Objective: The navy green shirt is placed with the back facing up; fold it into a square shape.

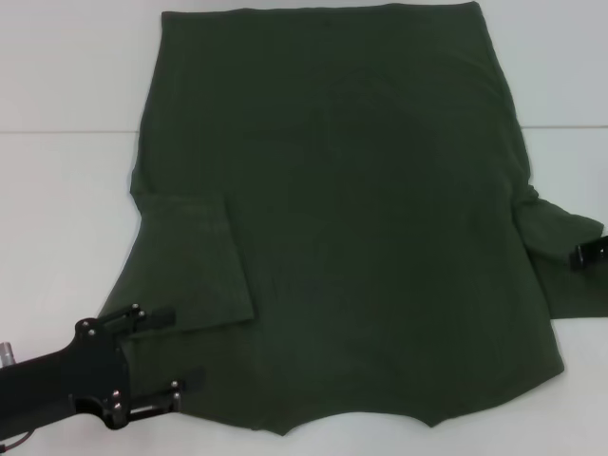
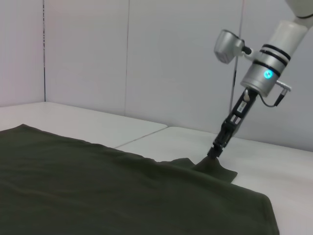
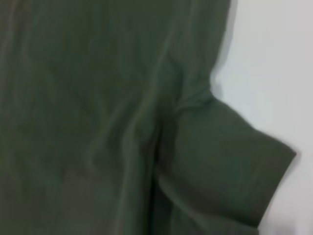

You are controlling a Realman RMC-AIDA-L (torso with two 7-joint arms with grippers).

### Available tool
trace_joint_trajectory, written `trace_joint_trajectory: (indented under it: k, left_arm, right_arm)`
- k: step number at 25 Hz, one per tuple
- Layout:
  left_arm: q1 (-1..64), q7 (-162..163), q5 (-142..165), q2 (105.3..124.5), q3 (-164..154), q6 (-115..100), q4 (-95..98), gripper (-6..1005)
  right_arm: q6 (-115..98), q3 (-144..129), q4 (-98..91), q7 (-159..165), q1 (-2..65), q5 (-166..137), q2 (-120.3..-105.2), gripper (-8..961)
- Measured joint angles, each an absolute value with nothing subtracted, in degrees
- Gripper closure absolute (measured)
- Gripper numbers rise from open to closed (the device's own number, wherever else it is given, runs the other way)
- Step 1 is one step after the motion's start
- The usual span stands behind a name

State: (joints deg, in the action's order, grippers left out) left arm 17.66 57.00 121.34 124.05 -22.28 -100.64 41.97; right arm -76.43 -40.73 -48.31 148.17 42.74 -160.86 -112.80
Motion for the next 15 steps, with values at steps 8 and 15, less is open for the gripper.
trace_joint_trajectory:
  k: [8,15]
  left_arm:
    - [18.18,57.07,121.28,124.01,-22.53,-100.02,41.61,173]
    - [18.66,56.99,121.29,124.01,-22.52,-99.92,41.35,174]
  right_arm:
    - [-73.59,-40.87,-47.08,147.36,42.21,-161.07,-112.6,141]
    - [-71.38,-41.0,-44.85,146.68,42.95,-160.95,-113.09,161]
